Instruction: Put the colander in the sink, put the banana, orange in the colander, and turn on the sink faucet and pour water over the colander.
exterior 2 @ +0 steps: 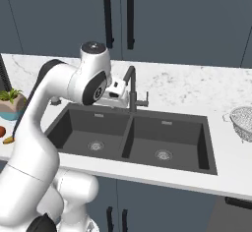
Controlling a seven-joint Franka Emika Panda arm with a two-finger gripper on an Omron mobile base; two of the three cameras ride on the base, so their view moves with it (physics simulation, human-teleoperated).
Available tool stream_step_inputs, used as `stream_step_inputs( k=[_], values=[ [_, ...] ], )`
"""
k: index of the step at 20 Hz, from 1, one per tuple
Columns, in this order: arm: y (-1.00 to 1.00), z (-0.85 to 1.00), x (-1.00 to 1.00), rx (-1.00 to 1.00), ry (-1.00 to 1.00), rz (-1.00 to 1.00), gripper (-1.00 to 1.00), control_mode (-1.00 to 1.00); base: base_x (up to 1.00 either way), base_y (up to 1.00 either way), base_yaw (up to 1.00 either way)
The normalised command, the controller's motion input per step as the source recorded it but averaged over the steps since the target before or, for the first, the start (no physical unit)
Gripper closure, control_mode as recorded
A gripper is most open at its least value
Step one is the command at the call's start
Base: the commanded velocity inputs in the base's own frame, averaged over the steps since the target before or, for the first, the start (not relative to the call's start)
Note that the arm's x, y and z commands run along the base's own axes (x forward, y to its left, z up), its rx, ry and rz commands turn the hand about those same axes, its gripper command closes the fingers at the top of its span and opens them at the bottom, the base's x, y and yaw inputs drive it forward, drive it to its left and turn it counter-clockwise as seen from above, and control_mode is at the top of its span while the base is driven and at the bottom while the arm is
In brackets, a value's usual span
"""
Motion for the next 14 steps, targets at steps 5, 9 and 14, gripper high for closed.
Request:
stream_step_inputs(
  k=[5, 9, 14],
  values=[
    [-0.76, 0.00, 0.01, 0.03, 0.00, 0.00, -1.00, -1.00, 0.00, 0.00, 0.00],
    [-0.70, 0.00, 0.11, 0.00, 0.02, 0.00, -1.00, -1.00, 0.00, 0.00, 0.00],
    [-0.68, 0.00, 0.22, 0.00, 0.03, 0.00, -1.00, -1.00, 0.00, 0.00, 0.00]
  ],
)
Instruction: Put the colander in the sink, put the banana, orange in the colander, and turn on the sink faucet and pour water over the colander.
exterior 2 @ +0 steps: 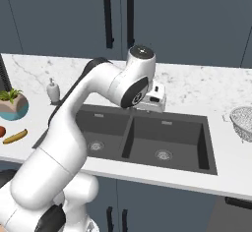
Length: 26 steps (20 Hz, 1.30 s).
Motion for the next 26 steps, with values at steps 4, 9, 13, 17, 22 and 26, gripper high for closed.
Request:
stream_step_inputs(
  k=[4, 9, 13, 17, 22, 26],
  values=[
    [-0.67, 0.00, 0.23, 0.00, 0.04, 0.00, -1.00, -1.00, 0.00, 0.00, 0.00],
    [-0.64, -0.01, 0.26, 0.00, 0.04, 0.00, -1.00, -1.00, 0.00, 0.00, 0.00],
    [-0.54, -0.11, 0.32, -0.03, 0.08, 0.00, -1.00, -1.00, 0.00, 0.00, 0.00],
    [-0.46, -0.21, 0.34, -0.06, 0.10, 0.00, -1.00, -1.00, 0.00, 0.00, 0.00],
    [-0.40, -0.22, 0.34, -0.11, 0.09, 0.00, -1.00, -1.00, 0.00, 0.00, 0.00],
    [-0.39, -0.22, 0.27, -0.12, 0.06, 0.00, -1.00, -1.00, 0.00, 0.00, 0.00]
  ],
)
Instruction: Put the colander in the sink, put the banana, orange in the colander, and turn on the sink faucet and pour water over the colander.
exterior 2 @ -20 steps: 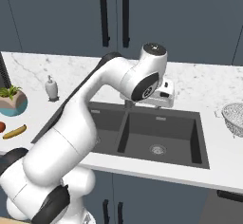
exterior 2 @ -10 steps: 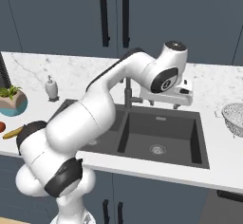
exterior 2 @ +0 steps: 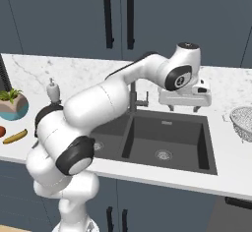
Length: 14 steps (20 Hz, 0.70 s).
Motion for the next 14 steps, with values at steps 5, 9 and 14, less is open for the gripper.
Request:
stream_step_inputs(
  k=[5, 9, 14],
  values=[
    [-0.39, -0.21, 0.15, -0.11, 0.05, 0.00, -1.00, -1.00, 0.00, 0.00, 0.00],
    [-0.38, -0.13, 0.14, -0.06, 0.04, 0.00, -1.00, -1.00, 0.00, 0.00, 0.00],
    [-0.33, -0.04, 0.23, -0.02, 0.06, 0.00, -1.00, -1.00, 0.00, 0.00, 0.00]
  ],
)
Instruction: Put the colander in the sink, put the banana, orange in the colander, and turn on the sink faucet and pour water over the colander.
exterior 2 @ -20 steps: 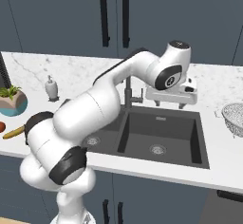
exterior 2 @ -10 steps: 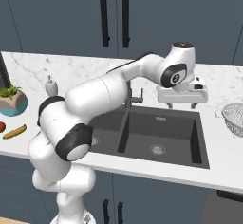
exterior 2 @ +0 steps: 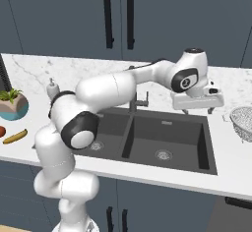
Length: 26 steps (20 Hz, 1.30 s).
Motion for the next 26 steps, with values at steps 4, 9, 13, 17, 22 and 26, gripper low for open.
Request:
stream_step_inputs(
  k=[4, 9, 13, 17, 22, 26],
  values=[
    [-0.28, -0.02, 0.31, 0.00, 0.08, 0.00, -1.00, -1.00, 0.00, 0.00, 0.00],
    [-0.31, -0.10, 0.25, -0.01, 0.04, 0.00, -1.00, -1.00, 0.00, 0.00, 0.00],
    [-0.33, -0.14, 0.26, -0.02, 0.02, 0.00, -1.00, -1.00, 0.00, 0.00, 0.00],
    [-0.27, -0.16, 0.28, -0.01, 0.01, 0.02, -1.00, -1.00, 0.00, 0.00, 0.00],
    [-0.16, -0.26, 0.24, -0.03, 0.00, 0.06, -1.00, -1.00, 0.00, 0.00, 0.00],
    [-0.14, -0.30, 0.17, -0.06, 0.00, 0.09, -1.00, -1.00, 0.00, 0.00, 0.00]
  ],
)
